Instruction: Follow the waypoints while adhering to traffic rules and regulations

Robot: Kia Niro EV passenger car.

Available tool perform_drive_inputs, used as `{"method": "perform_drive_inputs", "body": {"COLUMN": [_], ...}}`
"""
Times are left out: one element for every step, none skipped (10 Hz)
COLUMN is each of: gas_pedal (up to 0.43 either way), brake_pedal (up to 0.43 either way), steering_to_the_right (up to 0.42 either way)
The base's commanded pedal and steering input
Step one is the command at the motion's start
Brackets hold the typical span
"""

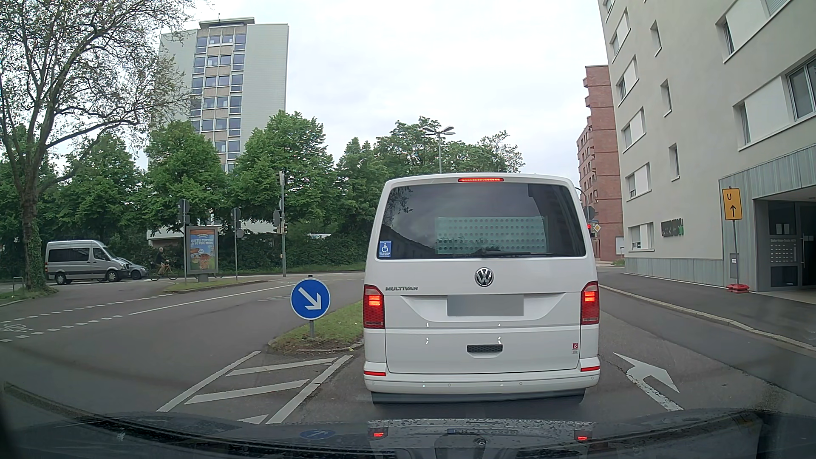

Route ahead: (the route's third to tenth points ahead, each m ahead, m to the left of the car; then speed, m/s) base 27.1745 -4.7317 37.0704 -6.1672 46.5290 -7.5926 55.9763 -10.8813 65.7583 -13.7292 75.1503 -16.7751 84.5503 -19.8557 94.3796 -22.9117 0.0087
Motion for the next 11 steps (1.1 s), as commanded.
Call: {"method": "perform_drive_inputs", "body": {"gas_pedal": [0.0, 0.0, 0.0, 0.0, 0.0, 0.0, 0.0, 0.0, 0.0, 0.0, 0.0], "brake_pedal": [0.25, 0.256, 0.25, 0.256, 0.25, 0.256, 0.256, 0.256, 0.25, 0.256, 0.256], "steering_to_the_right": [0.054, 0.054, 0.055, 0.055, 0.055, 0.054, 0.054, 0.055, 0.055, 0.054, 0.054]}}
